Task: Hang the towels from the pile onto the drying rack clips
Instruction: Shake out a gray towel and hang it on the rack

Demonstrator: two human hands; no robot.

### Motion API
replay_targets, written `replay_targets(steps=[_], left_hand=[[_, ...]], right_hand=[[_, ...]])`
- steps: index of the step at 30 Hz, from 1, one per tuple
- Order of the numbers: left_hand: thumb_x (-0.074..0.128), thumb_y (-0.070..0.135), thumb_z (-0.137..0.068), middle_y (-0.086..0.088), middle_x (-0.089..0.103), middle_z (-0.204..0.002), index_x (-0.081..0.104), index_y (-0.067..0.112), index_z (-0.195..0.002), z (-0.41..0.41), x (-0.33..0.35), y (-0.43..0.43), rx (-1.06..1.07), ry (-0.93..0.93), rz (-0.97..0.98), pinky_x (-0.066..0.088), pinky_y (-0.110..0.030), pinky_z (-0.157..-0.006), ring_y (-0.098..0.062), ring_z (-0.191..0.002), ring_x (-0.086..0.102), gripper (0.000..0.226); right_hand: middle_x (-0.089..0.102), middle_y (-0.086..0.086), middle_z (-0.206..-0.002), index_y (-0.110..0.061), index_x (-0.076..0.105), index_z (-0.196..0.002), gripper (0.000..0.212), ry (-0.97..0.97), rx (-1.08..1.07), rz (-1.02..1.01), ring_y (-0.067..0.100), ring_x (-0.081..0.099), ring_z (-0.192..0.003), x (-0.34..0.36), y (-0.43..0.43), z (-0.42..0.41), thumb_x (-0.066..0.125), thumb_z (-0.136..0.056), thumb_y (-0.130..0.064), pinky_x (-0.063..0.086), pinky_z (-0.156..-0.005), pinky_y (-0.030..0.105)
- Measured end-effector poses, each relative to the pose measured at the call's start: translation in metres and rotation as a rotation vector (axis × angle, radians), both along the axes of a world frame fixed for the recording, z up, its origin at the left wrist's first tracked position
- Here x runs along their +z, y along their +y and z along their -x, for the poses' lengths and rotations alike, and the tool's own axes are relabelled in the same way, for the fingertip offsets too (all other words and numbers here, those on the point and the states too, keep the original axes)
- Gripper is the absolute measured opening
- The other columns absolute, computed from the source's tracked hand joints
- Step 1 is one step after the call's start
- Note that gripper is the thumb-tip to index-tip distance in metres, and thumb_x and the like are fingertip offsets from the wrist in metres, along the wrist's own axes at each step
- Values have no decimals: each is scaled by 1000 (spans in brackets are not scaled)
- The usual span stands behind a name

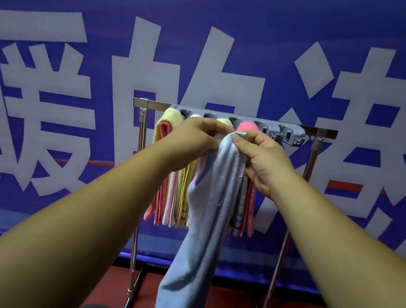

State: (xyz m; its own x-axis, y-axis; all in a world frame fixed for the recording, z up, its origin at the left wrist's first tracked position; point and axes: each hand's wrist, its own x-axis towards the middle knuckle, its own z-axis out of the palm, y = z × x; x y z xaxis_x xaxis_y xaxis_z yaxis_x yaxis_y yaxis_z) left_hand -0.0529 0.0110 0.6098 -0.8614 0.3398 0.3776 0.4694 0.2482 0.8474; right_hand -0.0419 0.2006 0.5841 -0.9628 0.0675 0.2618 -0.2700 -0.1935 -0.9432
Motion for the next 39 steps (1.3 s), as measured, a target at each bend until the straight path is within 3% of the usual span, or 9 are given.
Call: replay_targets(steps=[2, 6, 13, 18, 23, 27, 32, 36, 39], left_hand=[[62, -9, -95, -1, 74, -122, 75, 22, -125, -2, 0, 2, -27, 7, -33, 60, -45, -102, -23, -118, 69, 46], [65, -4, -99, -5, 78, -110, 65, 22, -132, -1, 1, 5, -53, 3, -85, 63, -44, -97, -25, -108, 75, 43], [65, -3, -99, 14, 79, -99, 65, 20, -134, 0, 3, 9, -54, 20, 12, 62, -25, -83, -4, -96, 75, 42], [67, 0, -96, 5, 75, -121, 64, 28, -137, 3, 3, 14, -62, 7, 98, 61, -39, -100, -17, -117, 71, 49], [71, 2, -84, -6, 80, -99, 66, 13, -119, 3, 5, 22, 22, -22, 134, 62, -49, -97, -29, -105, 75, 37], [73, -4, -78, -15, 76, -108, 60, 12, -124, 5, 3, 18, 66, -118, 54, 62, -57, -94, -37, -110, 72, 51], [63, -17, -83, -25, 60, -120, 56, 9, -120, 4, -2, -3, 121, -163, 144, 66, -56, -80, -43, -108, 67, 46], [65, -12, -85, -30, 65, -120, 68, 11, -98, 9, 1, -22, 49, -190, 91, 63, -59, -89, -48, -113, 69, 27], [64, -6, -92, -23, 72, -115, 78, 10, -101, 8, 8, -23, 18, -174, 68, 64, -53, -91, -38, -106, 76, 23]], right_hand=[[77, 12, -110, -13, 71, -117, 20, 31, -25, -37, 28, 76, -106, 2, -1, -2, 76, -98, -14, 61, -99, 52], [78, 8, -120, -19, 69, -130, 31, 18, 7, -91, 24, 78, -109, 7, 5, -8, 74, -100, -18, 64, -94, 46], [79, 15, -115, -7, 74, -124, 27, -23, 1, -155, 31, 76, -112, 12, 12, -14, 74, -99, -18, 62, -97, 49], [81, 8, -107, -18, 80, -112, 18, 19, -116, -296, 29, 77, -109, 8, 14, -12, 80, -95, -24, 62, -97, 53], [79, 4, -103, -24, 80, -102, 13, 79, -331, -387, 15, 73, -94, 4, 11, -9, 83, -91, -29, 63, -94, 48], [77, -5, -95, -24, 77, -103, 12, 103, -390, -421, 14, 72, -93, 5, 13, -5, 81, -93, -31, 63, -88, 44], [76, -9, -95, -32, 72, -93, 11, 92, -502, -432, 18, 73, -93, 10, 33, 4, 79, -92, -40, 64, -87, 48], [77, -6, -98, -29, 72, -97, 14, 82, -519, -446, 20, 75, -93, 5, 43, 8, 78, -93, -41, 63, -69, 37], [78, -5, -97, -29, 73, -97, 15, 72, -522, -440, 22, 75, -93, 3, 45, 10, 77, -93, -43, 67, -73, 43]])
